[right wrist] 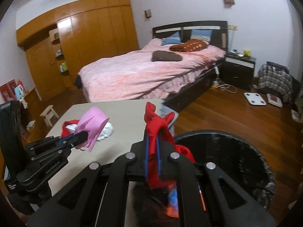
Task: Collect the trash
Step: 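Carry the red glove and pink mask over the bin and open both tools, then move both open tools back over the pile on the table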
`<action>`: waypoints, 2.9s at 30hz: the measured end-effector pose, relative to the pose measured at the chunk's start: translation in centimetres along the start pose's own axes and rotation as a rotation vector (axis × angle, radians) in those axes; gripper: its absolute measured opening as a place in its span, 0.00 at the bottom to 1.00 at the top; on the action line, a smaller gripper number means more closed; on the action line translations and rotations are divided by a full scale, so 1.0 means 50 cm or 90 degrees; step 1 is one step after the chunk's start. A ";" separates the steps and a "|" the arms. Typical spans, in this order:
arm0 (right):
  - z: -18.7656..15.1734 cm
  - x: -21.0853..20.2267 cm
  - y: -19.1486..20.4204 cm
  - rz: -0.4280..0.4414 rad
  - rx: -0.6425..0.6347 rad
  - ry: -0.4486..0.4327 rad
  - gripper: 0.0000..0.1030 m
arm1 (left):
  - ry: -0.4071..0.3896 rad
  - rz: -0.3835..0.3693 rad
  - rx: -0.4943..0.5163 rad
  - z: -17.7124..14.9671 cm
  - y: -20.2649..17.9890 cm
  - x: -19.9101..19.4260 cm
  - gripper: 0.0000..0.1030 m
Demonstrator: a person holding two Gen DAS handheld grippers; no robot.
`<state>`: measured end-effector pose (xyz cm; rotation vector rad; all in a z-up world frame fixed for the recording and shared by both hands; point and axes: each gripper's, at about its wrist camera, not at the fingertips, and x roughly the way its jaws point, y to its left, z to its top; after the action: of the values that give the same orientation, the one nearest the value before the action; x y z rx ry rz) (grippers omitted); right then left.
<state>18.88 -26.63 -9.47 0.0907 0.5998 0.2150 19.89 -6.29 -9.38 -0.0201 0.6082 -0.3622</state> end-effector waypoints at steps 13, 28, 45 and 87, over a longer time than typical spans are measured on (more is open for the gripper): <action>-0.045 -0.049 -0.138 -0.082 0.043 0.001 0.06 | 0.024 -0.084 0.038 0.004 -0.150 0.093 0.04; -0.089 -0.046 -0.206 -0.138 0.077 0.030 0.15 | 0.067 -0.155 0.049 -0.008 -0.217 0.164 0.36; -0.080 -0.058 -0.180 -0.169 0.078 -0.018 0.94 | 0.012 -0.007 0.017 -0.011 -0.062 0.078 0.90; -0.031 0.428 0.304 0.033 -0.086 0.102 0.94 | 0.006 0.317 -0.145 -0.126 0.483 -0.007 0.88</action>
<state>32.56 -6.92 -20.30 -0.0425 0.7416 0.3141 23.98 17.01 -17.36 -0.0835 0.6387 0.1896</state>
